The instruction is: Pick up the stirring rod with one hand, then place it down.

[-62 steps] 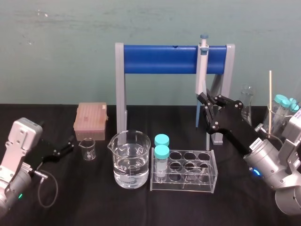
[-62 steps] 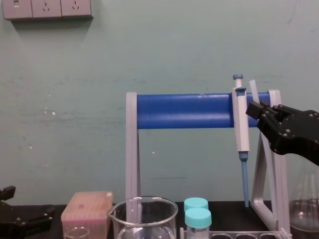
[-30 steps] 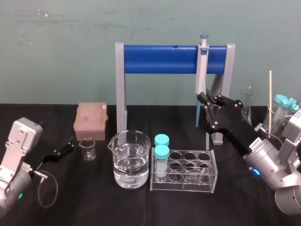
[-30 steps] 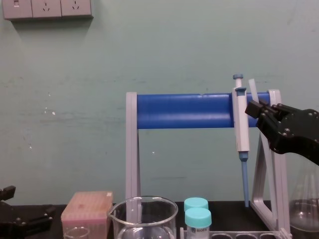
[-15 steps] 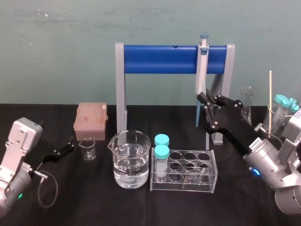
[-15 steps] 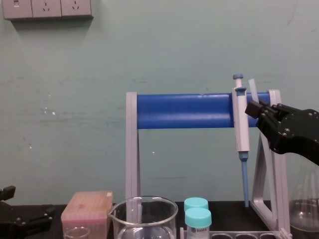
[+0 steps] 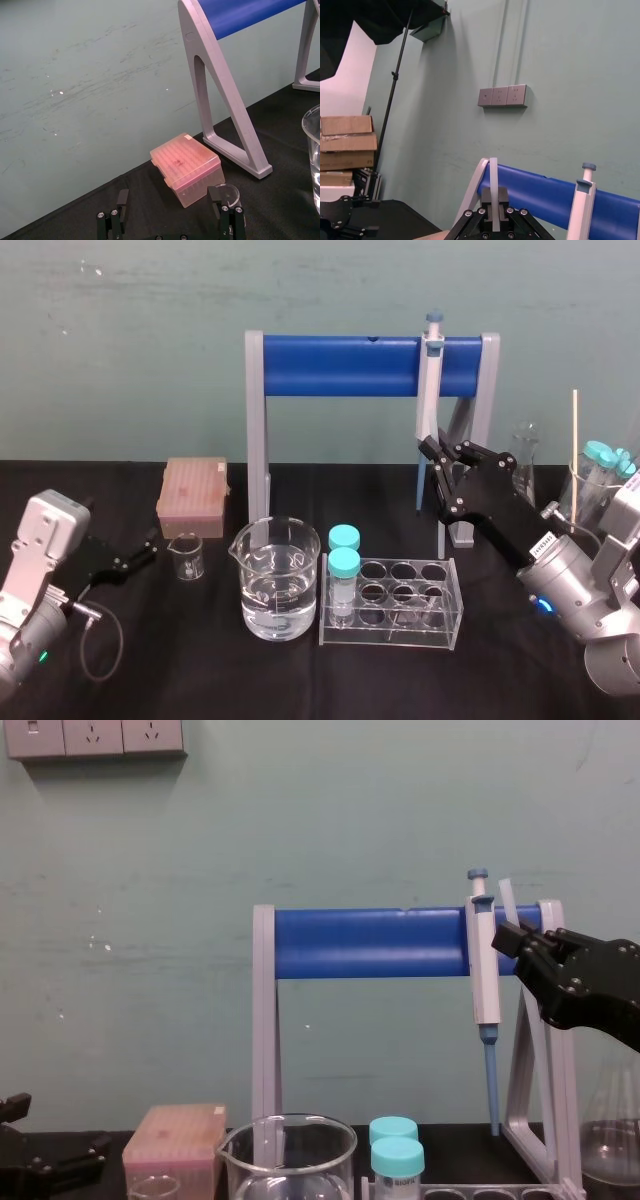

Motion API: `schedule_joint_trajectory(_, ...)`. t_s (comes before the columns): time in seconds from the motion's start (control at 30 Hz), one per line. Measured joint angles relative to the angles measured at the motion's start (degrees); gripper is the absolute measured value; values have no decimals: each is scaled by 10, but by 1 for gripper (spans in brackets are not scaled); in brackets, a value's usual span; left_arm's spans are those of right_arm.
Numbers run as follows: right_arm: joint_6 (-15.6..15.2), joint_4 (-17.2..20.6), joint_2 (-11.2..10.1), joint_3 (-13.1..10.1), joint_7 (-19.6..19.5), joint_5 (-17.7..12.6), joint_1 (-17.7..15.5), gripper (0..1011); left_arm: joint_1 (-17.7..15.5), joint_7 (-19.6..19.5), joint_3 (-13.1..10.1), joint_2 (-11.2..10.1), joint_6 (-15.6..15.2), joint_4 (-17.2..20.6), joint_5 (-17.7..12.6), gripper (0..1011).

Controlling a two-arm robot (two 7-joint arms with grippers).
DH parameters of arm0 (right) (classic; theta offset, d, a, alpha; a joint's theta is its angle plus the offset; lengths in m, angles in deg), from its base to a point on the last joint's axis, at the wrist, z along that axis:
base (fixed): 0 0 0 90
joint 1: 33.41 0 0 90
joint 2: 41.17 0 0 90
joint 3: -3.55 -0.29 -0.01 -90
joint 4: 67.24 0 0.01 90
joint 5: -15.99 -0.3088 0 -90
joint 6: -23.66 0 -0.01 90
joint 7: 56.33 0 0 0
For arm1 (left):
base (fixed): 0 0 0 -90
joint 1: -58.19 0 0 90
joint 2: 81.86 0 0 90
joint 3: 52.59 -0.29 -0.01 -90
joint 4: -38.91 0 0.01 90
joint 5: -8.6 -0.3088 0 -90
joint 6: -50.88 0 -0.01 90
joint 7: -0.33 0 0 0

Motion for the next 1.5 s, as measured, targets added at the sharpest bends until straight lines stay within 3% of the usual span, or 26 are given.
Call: schedule_joint_trajectory(1.5, 0, 0, 0, 0, 0, 0, 0, 68, 0, 0, 0, 0, 0, 0, 0, 1000)
